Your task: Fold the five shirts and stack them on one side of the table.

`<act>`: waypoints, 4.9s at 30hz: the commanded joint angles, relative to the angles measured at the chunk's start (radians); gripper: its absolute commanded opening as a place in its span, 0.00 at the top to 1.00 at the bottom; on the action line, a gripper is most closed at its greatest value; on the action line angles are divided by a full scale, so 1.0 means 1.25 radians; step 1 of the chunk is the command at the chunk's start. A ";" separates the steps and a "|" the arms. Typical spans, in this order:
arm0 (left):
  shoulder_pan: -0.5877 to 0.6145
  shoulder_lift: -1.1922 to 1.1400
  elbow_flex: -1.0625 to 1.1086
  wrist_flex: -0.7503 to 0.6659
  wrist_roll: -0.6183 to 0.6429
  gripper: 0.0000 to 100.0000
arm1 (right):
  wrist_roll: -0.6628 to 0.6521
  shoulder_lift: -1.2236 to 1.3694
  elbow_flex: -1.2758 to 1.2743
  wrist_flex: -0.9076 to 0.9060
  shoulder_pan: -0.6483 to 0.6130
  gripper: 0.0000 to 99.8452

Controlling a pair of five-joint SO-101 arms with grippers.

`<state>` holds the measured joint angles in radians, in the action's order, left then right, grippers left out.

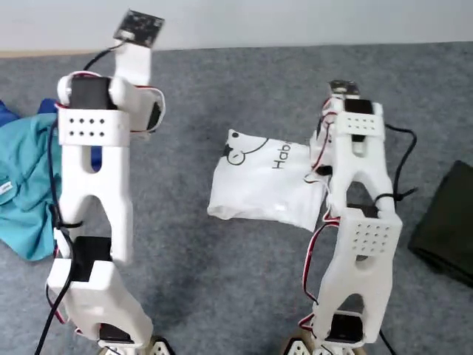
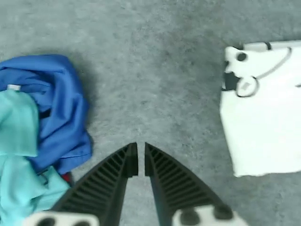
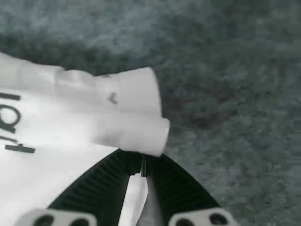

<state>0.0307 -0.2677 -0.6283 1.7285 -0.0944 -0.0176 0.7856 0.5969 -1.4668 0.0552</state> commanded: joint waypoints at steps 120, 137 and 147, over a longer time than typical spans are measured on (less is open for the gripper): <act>0.107 0.149 -0.030 0.021 0.006 0.96 | -0.021 -0.314 -0.263 0.064 -0.495 0.99; 0.107 0.145 -0.030 0.021 0.006 0.96 | -0.026 -0.319 -0.068 -0.093 -0.439 0.99; 0.107 0.145 -0.030 0.021 0.006 0.96 | -0.085 -0.273 -0.070 -0.082 -0.209 0.99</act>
<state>0.1626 -0.1266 -0.6391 1.7315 -0.0944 -0.0928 0.4404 0.4588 -1.6187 -0.3038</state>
